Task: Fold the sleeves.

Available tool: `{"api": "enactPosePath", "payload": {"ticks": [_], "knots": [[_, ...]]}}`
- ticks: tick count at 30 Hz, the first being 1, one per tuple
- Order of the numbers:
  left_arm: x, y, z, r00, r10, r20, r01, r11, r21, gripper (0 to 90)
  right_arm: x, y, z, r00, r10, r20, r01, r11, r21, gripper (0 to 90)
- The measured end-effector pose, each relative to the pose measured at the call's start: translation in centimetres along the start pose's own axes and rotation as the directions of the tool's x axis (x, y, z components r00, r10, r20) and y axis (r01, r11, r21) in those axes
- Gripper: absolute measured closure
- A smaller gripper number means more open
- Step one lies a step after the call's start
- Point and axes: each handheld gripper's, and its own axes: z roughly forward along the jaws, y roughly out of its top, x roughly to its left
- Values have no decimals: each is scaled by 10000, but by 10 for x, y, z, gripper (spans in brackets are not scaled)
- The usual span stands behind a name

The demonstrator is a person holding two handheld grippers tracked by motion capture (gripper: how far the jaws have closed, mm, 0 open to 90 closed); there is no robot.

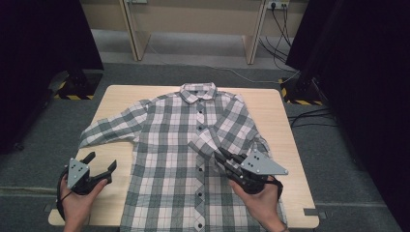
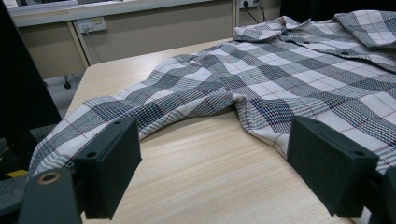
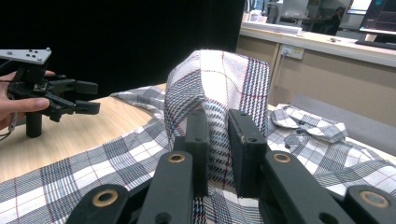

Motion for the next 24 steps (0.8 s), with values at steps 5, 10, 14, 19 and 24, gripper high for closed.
{"api": "enactPosePath", "payload": {"ticks": [5, 10, 14, 19, 24], "knots": [[0, 0, 0, 10000, 5, -2, -5, 10000, 0, 169, 5, -4, 3, 9998, -69, -173, 71, 9999, 145, 790], [0, 0, 0, 10000, 1, -1, -1, 10000, -1, 169, 10, -11, 7, 9994, 3, -357, 11, 9992, 388, 781], [0, 0, 0, 10000, -17, -4, 17, 10000, -12, 169, 13, -14, 10, 9987, 38, -509, -12, 9987, 504, 778], [0, 0, 0, 10000, -18, 0, 18, 10000, -11, 169, 16, -17, 12, 9978, -1, -670, 42, 9981, 609, 776], [0, 0, 0, 10000, -10, -1, 10, 10000, -23, 169, 20, -23, 13, 9968, 30, -794, 32, 9970, 772, 770]]}}
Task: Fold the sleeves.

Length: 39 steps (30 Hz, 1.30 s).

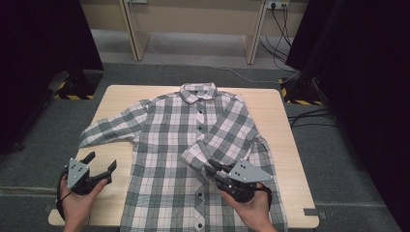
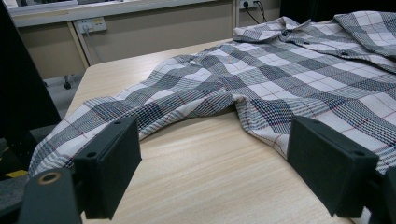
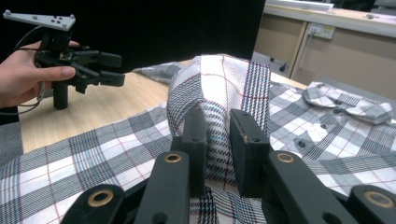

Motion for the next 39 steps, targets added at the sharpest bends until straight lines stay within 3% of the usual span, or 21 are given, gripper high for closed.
{"api": "enactPosePath", "payload": {"ticks": [6, 10, 15, 18, 23, 31, 36, 39], "knots": [[0, 0, 0, 10000, 22, -4, -22, 10000, 13, 169, 6, -6, 2, 9996, 15, -270, -10, 9998, 196, 760], [0, 0, 0, 10000, 14, 0, -14, 10000, 18, 169, 11, -10, 5, 9975, 39, -706, -16, 9995, 325, 723], [0, 0, 0, 10000, 32, -1, -32, 10000, 10, 169, 19, -13, 7, 9908, -68, -1353, 126, 9990, 423, 697], [0, 0, 0, 10000, 23, 0, -23, 10000, 9, 169, 23, -12, 6, 9821, -33, -1881, 83, 9996, 261, 698], [0, 0, 0, 10000, 54, -1, -54, 10000, 17, 169, 29, -6, 5, 9766, -203, -2140, 238, 9996, 139, 685], [0, 0, 0, 10000, 50, 3, -50, 10000, 14, 169, 16, -6, -1, 9879, 55, -1548, -53, 10000, 18, 600], [0, 0, 0, 10000, 28, 2, -28, 10000, 1, 169, -10, -11, -8, 9978, 486, -456, -488, 9988, -45, 529], [0, 0, 0, 10000, 44, -1, -44, 10000, 14, 169, -25, -16, -14, 9973, 688, 246, -686, 9976, -91, 496]]}}
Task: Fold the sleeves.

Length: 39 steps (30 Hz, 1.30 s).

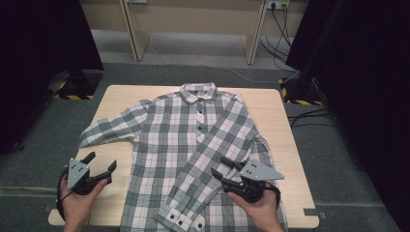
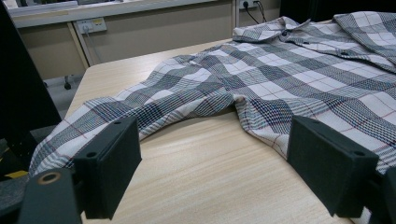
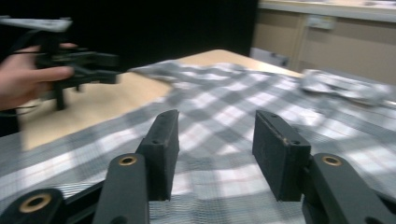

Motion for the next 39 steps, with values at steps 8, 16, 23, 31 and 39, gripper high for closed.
{"api": "enactPosePath", "payload": {"ticks": [8, 16, 23, 31, 39], "knots": [[0, 0, 0, 10000, -36, -22, 36, 10000, -22, 168, -48, -16, -20, 9800, 766, 1838, -723, 9969, -299, 399], [0, 0, 0, 10000, -17, -37, 17, 10000, 0, 168, -92, -40, -43, 9265, 1574, 3419, -1455, 9875, -602, 375], [0, 0, 0, 10000, -1, -47, 1, 10000, 18, 168, -119, -65, -55, 8814, 1845, 4349, -1803, 9823, -514, 373], [0, 0, 0, 10000, 3, -50, -2, 10000, 24, 168, -133, -84, -57, 8508, 2013, 4855, -2093, 9771, -383, 378], [0, 0, 0, 10000, -46, -66, 46, 10000, 12, 163, -136, -91, -56, 8420, 2150, 4947, -2232, 9738, -434, 387]]}}
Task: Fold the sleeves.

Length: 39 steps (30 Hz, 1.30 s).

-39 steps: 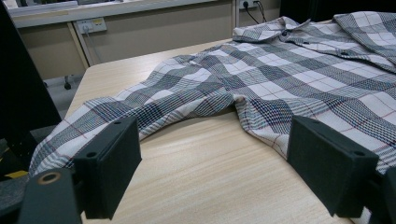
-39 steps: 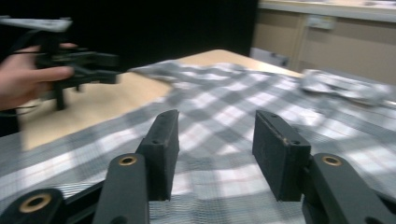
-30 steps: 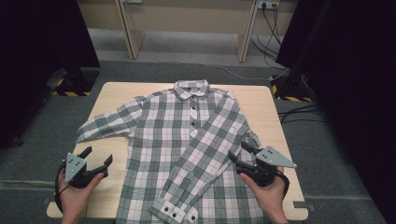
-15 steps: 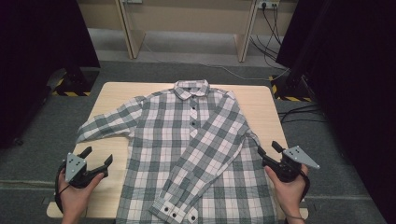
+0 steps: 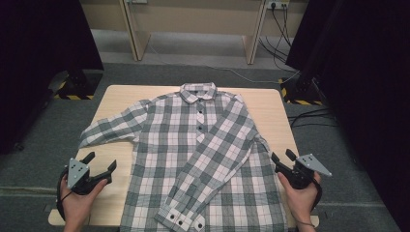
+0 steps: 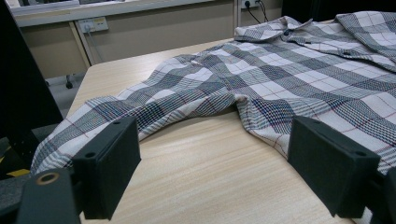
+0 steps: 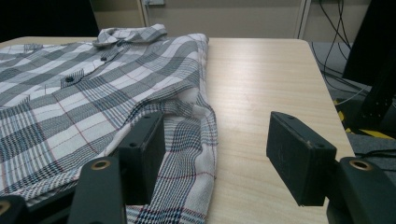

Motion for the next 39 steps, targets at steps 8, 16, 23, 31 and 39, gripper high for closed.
{"api": "enactPosePath", "payload": {"ticks": [8, 16, 23, 31, 39], "knots": [[0, 0, 0, 10000, -4, -49, 4, 10000, 1, 160, -2, -4, 3, 9999, 78, -71, -77, 9999, 133, 398], [8, 2, 5, 9986, -485, -224, 486, 9988, 34, 186, -4, -4, 2, 9998, 199, -48, -198, 9997, 157, 388], [42, 24, 33, 9950, -649, -761, 688, 9964, 490, 194, -5, -4, 1, 9996, 262, -65, -261, 9995, 158, 389], [74, 40, 80, 9903, -919, -1039, 1103, 9759, 1881, 214, -5, -4, 2, 9997, 234, -66, -232, 9995, 224, 387], [97, 32, 115, 9788, -1229, -1637, 1703, 9327, 3180, 231, -5, -4, 2, 9996, 279, -102, -277, 9994, 197, 387]]}}
